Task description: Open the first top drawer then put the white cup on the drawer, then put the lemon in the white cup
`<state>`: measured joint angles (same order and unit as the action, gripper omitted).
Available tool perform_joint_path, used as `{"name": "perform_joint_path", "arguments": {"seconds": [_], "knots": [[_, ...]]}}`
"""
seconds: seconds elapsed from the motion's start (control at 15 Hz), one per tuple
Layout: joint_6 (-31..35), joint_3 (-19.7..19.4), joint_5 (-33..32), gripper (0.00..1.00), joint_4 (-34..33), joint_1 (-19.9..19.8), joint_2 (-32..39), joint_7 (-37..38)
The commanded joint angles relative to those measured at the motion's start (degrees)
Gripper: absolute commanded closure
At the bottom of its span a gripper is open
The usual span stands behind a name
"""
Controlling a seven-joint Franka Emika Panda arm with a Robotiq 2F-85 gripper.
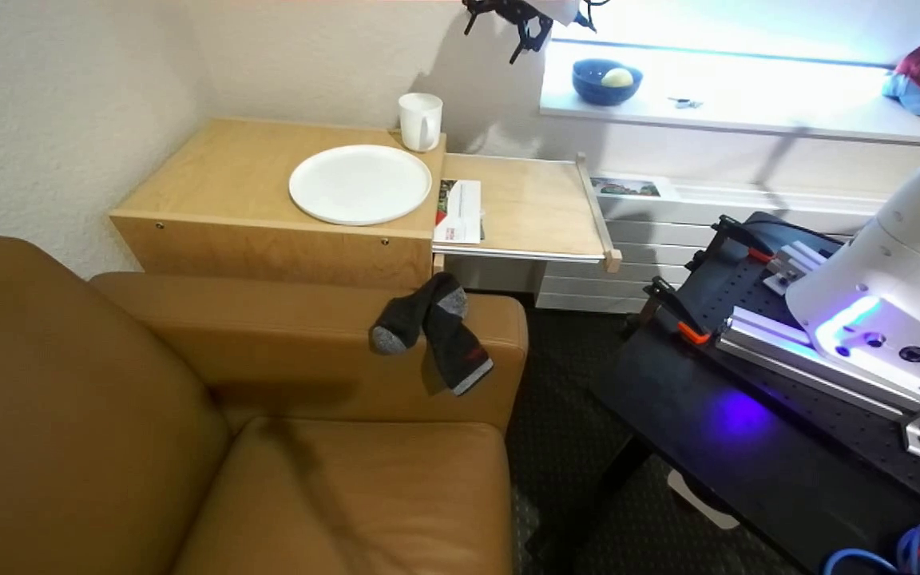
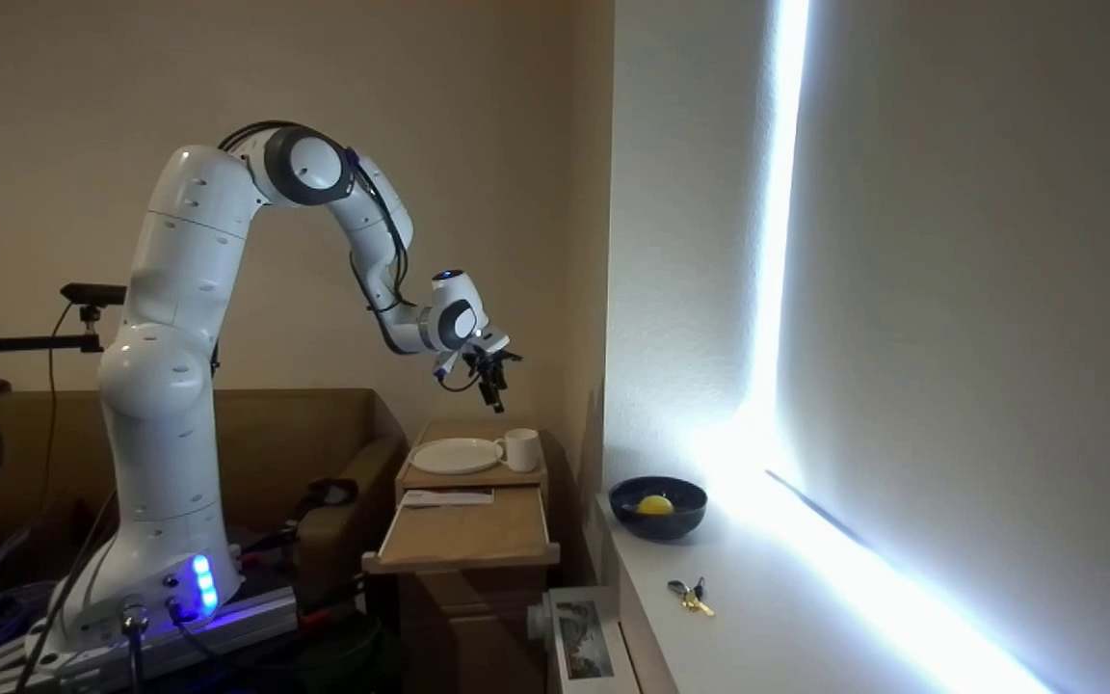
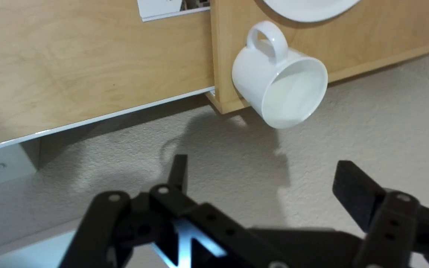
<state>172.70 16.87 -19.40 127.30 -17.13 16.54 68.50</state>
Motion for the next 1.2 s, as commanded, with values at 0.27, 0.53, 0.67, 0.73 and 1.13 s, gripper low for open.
{"name": "perform_joint_path", "arguments": {"seconds": [0.27, 0.53, 0.67, 0.73, 1.13], "knots": [[-26.57, -11.85, -8.56, 0.0, -16.89, 15.24, 2.69, -6.68], [-25.01, -15.39, -5.32, 0.0, -15.13, 18.95, 0.92, -6.91], [-23.17, -15.83, -0.83, 0.0, -14.76, 19.29, 3.15, -7.52], [-21.68, -15.33, 3.48, 0.0, -15.14, 18.99, 4.69, -9.15], [-17.21, -17.61, 15.35, 0.0, -19.16, 21.85, 13.56, -13.12]]}}
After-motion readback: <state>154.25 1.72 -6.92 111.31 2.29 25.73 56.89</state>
